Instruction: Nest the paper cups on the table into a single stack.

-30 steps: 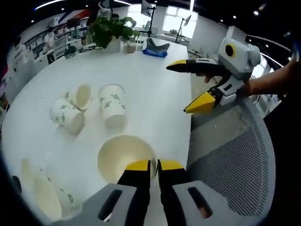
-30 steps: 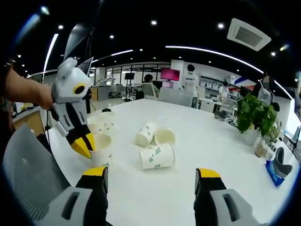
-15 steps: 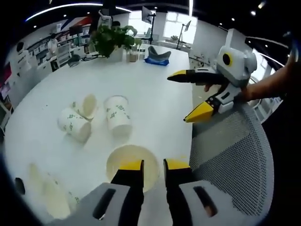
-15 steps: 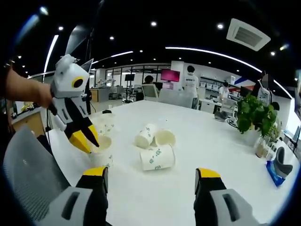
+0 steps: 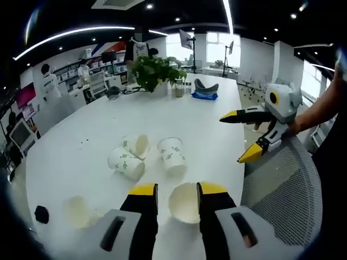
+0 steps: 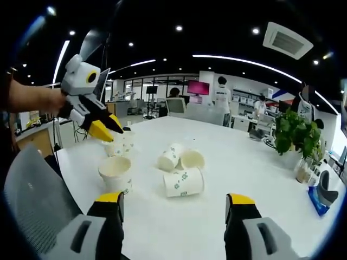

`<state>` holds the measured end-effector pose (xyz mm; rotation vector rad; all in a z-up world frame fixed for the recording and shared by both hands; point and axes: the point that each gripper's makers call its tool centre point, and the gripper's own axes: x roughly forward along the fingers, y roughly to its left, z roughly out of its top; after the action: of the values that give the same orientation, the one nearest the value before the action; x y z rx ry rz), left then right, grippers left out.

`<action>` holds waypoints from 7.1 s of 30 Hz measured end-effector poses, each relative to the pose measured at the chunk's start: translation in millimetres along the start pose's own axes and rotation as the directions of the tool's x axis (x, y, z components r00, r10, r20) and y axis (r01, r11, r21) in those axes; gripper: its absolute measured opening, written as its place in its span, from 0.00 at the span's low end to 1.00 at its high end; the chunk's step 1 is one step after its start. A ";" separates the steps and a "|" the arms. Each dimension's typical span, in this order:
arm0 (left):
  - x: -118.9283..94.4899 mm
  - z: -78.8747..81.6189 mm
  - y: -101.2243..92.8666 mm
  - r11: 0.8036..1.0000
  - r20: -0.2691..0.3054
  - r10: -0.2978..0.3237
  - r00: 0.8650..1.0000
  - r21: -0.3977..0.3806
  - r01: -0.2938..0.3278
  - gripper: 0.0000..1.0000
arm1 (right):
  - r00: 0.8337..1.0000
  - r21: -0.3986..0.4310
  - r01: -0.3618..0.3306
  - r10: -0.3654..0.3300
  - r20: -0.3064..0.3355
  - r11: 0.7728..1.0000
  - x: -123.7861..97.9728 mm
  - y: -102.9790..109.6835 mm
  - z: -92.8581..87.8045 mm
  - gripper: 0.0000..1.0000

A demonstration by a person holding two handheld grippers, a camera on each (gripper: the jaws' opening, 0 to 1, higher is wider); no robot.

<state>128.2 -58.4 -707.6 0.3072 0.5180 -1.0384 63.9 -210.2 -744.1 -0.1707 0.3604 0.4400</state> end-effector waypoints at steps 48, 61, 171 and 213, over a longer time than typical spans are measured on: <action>-6.5 -84.3 76.5 0.984 -0.146 0.161 0.976 -0.056 -0.170 0.14 | 1.000 -0.015 0.003 -0.003 -0.012 1.000 1.1 -1.6 -3.4 0.77; -0.2 -97.1 79.6 0.981 -0.171 0.168 0.971 -0.071 -0.182 0.03 | 1.000 -0.017 0.006 -0.006 -0.014 1.000 1.1 -0.9 -2.7 0.76; 21.5 -25.5 -62.5 0.967 -0.200 -0.068 0.977 0.226 0.113 0.00 | 1.000 -0.039 -0.001 0.001 -0.009 0.999 0.7 0.3 -2.4 0.76; 40.2 -47.8 -69.5 0.982 -0.210 -0.172 0.963 0.039 0.184 0.01 | 1.000 -0.048 -0.004 0.003 -0.017 0.999 0.8 2.3 -1.6 0.76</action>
<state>71.1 -98.7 -769.6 0.4285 0.7127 -1.2047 63.1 -208.2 -746.1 -0.2208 0.3667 0.4513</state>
